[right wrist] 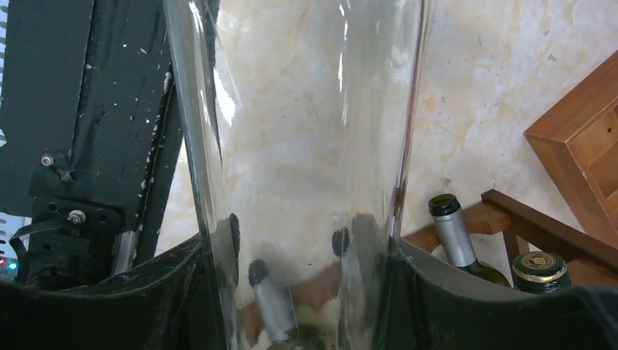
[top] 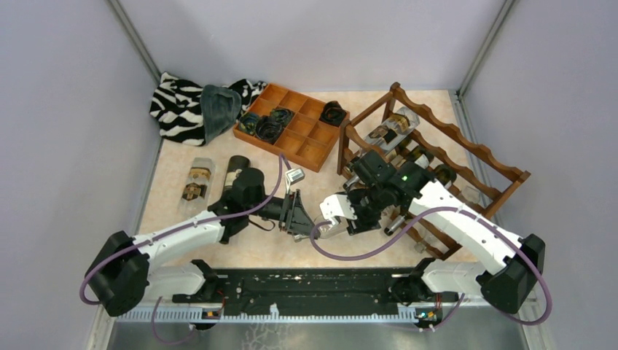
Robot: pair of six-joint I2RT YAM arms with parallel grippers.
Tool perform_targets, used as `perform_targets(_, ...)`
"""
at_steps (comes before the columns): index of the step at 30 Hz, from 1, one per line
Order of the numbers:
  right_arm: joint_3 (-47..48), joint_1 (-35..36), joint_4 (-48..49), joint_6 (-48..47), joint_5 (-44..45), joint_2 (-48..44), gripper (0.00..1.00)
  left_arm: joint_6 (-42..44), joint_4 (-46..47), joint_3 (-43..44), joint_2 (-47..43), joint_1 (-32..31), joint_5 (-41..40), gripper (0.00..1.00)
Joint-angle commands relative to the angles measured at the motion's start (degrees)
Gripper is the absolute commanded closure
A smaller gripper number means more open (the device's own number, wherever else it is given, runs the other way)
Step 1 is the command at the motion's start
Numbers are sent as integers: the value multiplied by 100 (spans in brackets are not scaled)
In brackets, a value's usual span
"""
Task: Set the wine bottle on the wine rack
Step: Pick up the wine bottle from the center of the board.
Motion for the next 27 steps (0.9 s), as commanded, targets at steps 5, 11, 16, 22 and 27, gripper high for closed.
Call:
perform_targets(5,263,104,335,-21,-165,-51,100,-25,480,-20,141,-44,269,53)
perform_targets(11,218,99,298,-91,-179,-98,100,88,480,19,250,-44,471,85)
perform_targets(16,271,101,313,74,-223,-85,93,13,884,-11,204,-40,569,100)
perform_targets(22,482,97,295,682,-303,-26,20,-465,1838,-327,-15,-44,601,100)
perform_targets(27,569,101,248,792,-298,49,9,-764,2441,-545,-78,-44,580,100)
